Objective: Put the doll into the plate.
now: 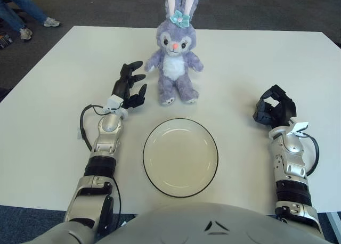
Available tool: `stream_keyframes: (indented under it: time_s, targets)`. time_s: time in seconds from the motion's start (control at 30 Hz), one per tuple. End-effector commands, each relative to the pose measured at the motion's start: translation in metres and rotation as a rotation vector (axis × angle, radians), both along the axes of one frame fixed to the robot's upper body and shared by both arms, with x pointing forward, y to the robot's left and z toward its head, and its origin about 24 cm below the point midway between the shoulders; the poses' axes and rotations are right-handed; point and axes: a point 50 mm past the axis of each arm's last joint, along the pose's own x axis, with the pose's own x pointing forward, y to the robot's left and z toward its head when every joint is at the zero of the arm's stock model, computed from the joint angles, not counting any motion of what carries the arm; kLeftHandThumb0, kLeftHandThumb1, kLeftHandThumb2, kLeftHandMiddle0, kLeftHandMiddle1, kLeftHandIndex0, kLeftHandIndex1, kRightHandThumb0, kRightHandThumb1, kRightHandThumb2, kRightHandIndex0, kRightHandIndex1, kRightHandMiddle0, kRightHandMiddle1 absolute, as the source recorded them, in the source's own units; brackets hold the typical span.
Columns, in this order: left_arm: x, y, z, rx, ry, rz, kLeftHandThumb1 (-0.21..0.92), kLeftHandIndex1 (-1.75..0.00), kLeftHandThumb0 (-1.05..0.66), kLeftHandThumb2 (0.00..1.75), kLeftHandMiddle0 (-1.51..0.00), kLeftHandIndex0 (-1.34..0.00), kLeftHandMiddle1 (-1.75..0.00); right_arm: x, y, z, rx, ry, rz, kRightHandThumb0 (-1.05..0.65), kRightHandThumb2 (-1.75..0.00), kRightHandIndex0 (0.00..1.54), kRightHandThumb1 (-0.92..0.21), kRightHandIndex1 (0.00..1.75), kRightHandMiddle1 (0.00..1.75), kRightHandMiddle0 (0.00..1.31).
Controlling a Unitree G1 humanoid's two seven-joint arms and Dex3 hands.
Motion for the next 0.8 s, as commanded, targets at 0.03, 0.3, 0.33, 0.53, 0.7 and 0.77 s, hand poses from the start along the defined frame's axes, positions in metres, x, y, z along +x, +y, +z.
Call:
stream_keyframes:
  time_s: [0.03,0.3,0.33,0.53,0.7,0.77]
  targets:
    - [-0.0153,0.004,-0.0283,-0.001,0.095,0.045,0.89,-0.49,-0.67,0.55,-0.08,0.0,-0.66,-0.01,0.0018,-0.0207,0.036,0.081,-0.016,-0.51,-1.4,1.22,-0.25,1.75,1.75,0.67]
    - [-0.0166,0.0059,-0.0272,0.1,0.053,0.065,0.92,-0.38,-0.78,0.64,-0.07,0.0,-0.62,-0.0099,0.0026,-0.021,0.037,0.084,-0.018,-0.51,-1.39,1.22,-0.25,1.75,1.75,0.67]
    - [-0.0169,0.0061,-0.027,0.115,0.048,0.067,0.92,-0.35,-0.8,0.67,-0.07,0.0,-0.62,-0.0099,0.0026,-0.021,0.037,0.085,-0.018,-0.51,-1.39,1.22,-0.25,1.75,1.75,0.67]
    - [-0.0181,0.0079,-0.0236,0.187,0.019,0.1,0.92,-0.21,-0.84,0.74,-0.06,0.0,-0.58,-0.0098,0.0022,-0.0209,0.038,0.086,-0.023,-0.51,-1.39,1.22,-0.25,1.75,1.75,0.67]
    - [-0.0182,0.0084,-0.0212,0.225,-0.01,0.132,0.92,-0.14,-0.85,0.76,-0.04,0.0,-0.56,-0.0094,0.0025,-0.021,0.039,0.089,-0.024,-0.51,-1.39,1.22,-0.25,1.75,1.75,0.67]
    - [-0.0179,0.0089,-0.0189,0.238,-0.027,0.144,0.92,-0.12,-0.85,0.73,-0.02,0.0,-0.53,-0.0092,0.0027,-0.0211,0.04,0.09,-0.025,-0.51,-1.39,1.22,-0.25,1.75,1.75,0.67]
